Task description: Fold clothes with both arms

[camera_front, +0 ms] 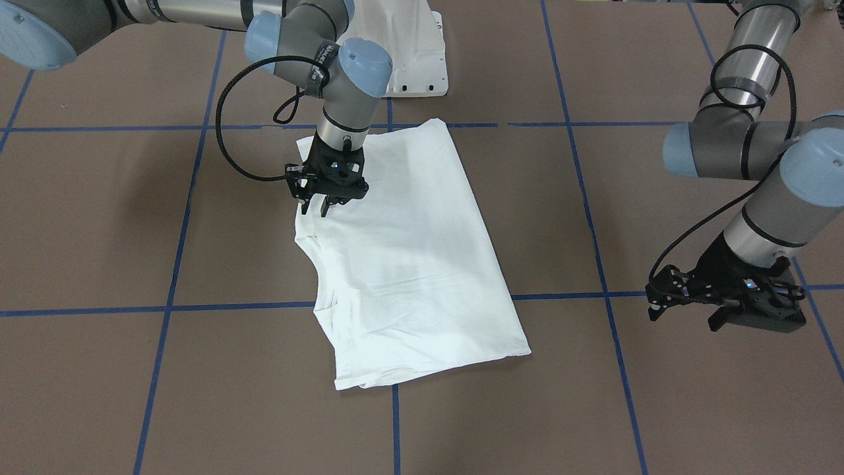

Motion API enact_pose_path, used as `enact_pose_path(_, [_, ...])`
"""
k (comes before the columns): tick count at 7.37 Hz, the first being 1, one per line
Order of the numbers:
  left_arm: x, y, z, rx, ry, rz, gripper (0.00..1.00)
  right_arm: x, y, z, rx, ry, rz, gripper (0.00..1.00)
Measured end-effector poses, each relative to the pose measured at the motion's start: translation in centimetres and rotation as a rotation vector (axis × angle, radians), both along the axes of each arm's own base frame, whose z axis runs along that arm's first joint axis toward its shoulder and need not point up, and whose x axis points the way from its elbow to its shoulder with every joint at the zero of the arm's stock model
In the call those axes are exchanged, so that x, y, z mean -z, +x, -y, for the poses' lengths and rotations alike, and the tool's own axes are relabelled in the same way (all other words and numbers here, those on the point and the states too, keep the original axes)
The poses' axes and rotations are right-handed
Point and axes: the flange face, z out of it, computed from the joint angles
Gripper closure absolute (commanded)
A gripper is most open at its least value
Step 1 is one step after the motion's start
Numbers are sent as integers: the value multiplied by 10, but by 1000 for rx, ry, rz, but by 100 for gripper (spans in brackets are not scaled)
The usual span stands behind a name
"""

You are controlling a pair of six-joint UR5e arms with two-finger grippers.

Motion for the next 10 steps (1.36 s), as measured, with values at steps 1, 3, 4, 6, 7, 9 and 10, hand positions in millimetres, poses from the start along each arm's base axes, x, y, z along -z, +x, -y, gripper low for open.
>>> enact_pose_path(1, [1,0,0,-2,0,-3,0,5,0,1,-4,19,60,0])
enact_pose_path(3, [7,4,-12,-30,1,-28,0,1,19,-6,5,39,224,0])
enact_pose_path(4, [11,11,-36,-43,-6,-52,0,-7,38,-14,15,46,302,0])
enact_pose_path(6, [33,45,-118,-46,-90,-139,0,-23,70,-21,16,42,398,0])
enact_pose_path(7, [48,71,-163,-45,-153,-181,0,-26,79,-19,14,36,416,0])
enact_pose_path(9, [72,141,-248,-8,-304,-235,0,-28,85,-16,11,31,423,0])
enact_pose_path(10, [80,177,-287,17,-372,-247,0,-29,86,-16,10,30,422,0])
